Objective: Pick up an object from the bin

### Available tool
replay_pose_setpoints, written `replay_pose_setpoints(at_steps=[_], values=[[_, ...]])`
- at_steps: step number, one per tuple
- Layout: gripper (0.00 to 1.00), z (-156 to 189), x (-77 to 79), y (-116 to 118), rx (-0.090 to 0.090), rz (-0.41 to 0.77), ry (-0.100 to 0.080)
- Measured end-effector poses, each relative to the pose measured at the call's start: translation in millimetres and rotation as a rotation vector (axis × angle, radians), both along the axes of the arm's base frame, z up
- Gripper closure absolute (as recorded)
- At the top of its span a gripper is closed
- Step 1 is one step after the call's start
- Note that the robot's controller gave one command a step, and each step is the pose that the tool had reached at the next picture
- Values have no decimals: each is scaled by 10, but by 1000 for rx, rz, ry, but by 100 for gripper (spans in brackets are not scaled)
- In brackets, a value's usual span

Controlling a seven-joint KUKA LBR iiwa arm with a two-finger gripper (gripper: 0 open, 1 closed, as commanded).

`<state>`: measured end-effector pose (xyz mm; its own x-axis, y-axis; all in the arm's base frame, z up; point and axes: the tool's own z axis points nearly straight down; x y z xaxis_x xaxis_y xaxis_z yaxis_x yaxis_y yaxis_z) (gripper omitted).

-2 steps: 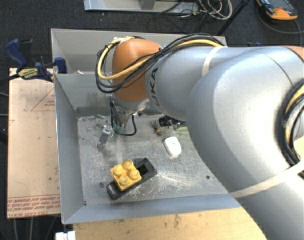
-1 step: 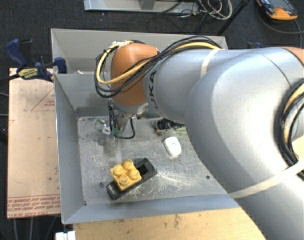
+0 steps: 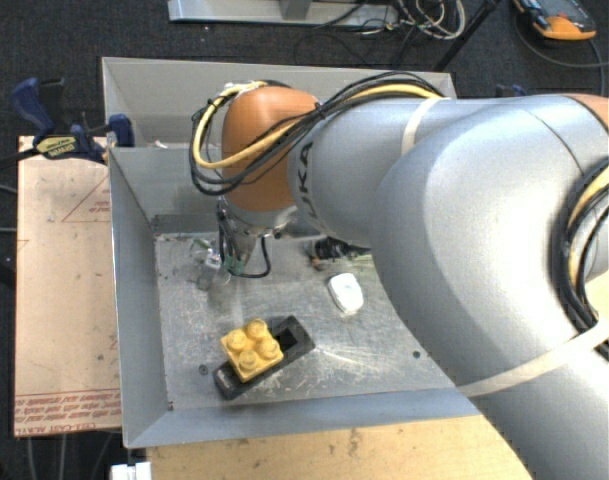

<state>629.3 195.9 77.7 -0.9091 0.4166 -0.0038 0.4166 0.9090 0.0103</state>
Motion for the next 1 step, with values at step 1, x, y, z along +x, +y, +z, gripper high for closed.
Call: replay_pose_setpoints(at_steps=[1], values=[[100, 16, -5, 0, -1, 0, 1]])
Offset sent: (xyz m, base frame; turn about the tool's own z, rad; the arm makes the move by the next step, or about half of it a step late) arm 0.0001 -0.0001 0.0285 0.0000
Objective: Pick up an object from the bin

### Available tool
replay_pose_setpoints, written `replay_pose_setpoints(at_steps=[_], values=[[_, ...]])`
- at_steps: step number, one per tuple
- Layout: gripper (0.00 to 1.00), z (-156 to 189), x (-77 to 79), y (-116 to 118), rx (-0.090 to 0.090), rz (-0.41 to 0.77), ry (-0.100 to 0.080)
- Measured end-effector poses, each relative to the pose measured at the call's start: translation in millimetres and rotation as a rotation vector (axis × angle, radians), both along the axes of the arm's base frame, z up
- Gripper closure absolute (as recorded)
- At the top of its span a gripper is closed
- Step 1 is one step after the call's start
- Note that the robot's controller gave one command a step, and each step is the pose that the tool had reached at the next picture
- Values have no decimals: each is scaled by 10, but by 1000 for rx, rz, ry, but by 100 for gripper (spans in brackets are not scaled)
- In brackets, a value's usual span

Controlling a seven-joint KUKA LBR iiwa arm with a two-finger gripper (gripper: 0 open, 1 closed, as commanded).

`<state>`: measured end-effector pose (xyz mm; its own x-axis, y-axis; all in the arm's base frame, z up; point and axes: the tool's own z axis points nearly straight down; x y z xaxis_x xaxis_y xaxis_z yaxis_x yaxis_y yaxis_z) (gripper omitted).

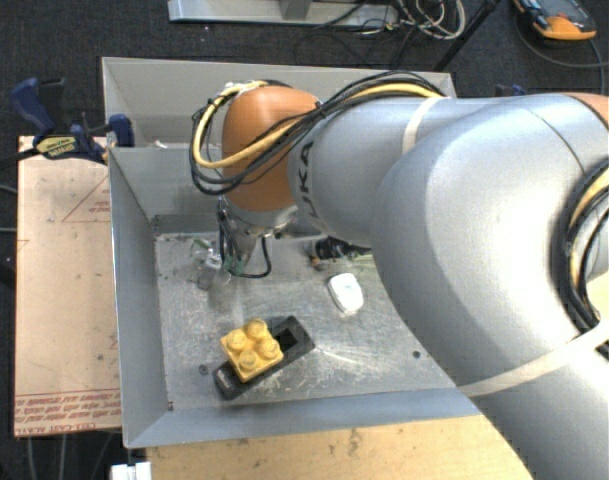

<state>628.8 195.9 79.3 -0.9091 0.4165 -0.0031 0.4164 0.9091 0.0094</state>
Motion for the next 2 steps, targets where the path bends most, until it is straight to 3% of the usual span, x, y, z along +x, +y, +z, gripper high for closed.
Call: replay_pose_setpoints(at_steps=[2], values=[[100, 145, -1, -8, -5, 1, 3]])
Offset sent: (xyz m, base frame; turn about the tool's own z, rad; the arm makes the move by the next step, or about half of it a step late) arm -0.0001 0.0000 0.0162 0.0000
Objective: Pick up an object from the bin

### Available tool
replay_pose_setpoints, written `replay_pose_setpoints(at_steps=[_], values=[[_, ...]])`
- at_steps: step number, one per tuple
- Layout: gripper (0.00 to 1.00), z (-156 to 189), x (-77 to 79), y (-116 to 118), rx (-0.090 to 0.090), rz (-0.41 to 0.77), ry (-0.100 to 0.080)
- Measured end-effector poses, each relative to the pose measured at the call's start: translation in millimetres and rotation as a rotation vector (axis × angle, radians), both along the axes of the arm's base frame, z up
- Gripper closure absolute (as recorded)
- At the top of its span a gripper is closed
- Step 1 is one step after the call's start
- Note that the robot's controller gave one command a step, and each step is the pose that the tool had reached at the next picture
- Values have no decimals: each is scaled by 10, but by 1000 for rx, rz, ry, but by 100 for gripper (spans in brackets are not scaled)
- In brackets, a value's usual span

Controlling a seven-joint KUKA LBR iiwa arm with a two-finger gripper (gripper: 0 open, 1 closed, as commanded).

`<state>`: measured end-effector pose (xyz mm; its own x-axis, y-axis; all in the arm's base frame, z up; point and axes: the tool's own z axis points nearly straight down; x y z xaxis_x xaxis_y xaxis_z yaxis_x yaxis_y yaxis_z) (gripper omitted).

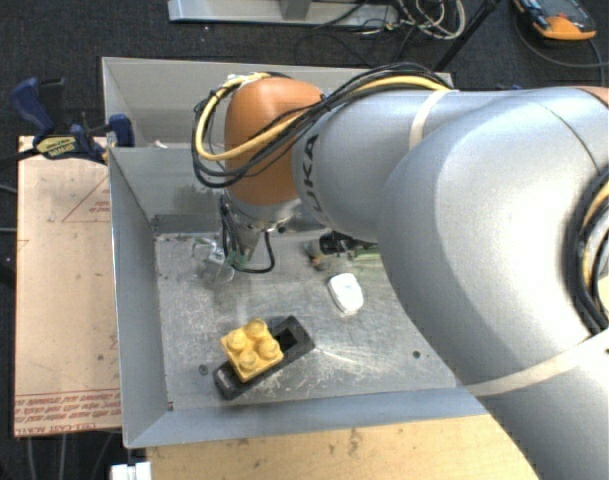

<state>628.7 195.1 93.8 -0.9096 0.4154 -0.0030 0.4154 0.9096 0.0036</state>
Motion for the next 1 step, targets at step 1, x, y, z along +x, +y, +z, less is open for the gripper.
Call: replay_pose_setpoints(at_steps=[1], values=[[100, 47, 3, 3, 0, 0, 0]])
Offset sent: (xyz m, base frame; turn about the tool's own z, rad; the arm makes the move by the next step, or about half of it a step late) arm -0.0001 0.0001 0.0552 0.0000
